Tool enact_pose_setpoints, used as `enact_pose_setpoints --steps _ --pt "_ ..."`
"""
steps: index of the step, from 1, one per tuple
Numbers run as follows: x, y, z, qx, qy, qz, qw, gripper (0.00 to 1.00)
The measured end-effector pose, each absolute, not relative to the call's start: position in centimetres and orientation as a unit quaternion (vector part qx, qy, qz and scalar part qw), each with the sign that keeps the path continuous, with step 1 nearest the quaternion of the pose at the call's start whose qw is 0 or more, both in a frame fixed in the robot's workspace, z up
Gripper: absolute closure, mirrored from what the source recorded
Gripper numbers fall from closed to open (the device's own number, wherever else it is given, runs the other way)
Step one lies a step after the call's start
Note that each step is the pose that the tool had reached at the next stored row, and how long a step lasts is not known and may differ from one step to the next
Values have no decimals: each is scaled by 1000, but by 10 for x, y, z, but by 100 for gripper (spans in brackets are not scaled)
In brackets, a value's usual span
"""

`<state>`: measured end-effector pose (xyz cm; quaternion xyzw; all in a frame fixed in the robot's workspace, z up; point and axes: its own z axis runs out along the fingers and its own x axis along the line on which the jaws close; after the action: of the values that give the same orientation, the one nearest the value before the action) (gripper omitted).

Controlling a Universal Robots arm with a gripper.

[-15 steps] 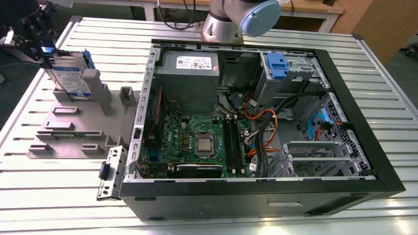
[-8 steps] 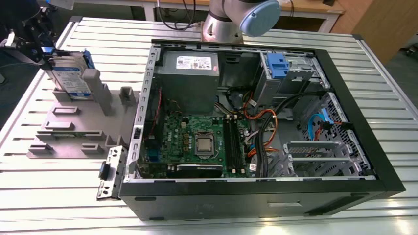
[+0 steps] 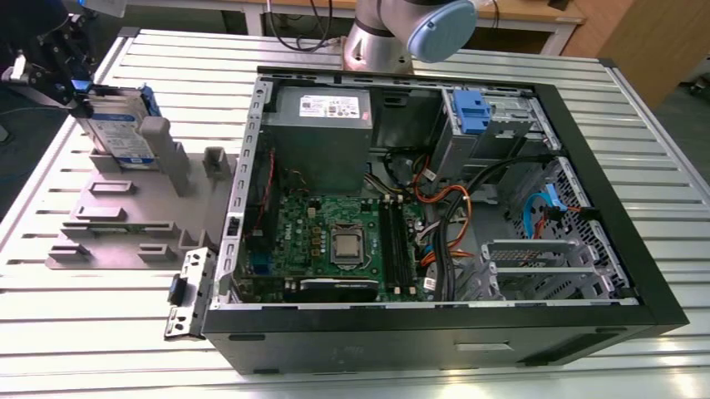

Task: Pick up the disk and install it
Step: 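Pick up the disk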

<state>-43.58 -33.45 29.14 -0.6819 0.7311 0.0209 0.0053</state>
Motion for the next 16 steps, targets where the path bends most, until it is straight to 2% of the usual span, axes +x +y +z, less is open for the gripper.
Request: enact_pose_setpoints --steps 9,11,12,16 --pt "-436 -335 291 -682 731 21 5 61" --pt "-436 -335 291 -682 731 21 5 60" --pt "-436 -335 291 -682 731 21 5 53" --pt "-436 -334 291 -682 731 21 5 53"
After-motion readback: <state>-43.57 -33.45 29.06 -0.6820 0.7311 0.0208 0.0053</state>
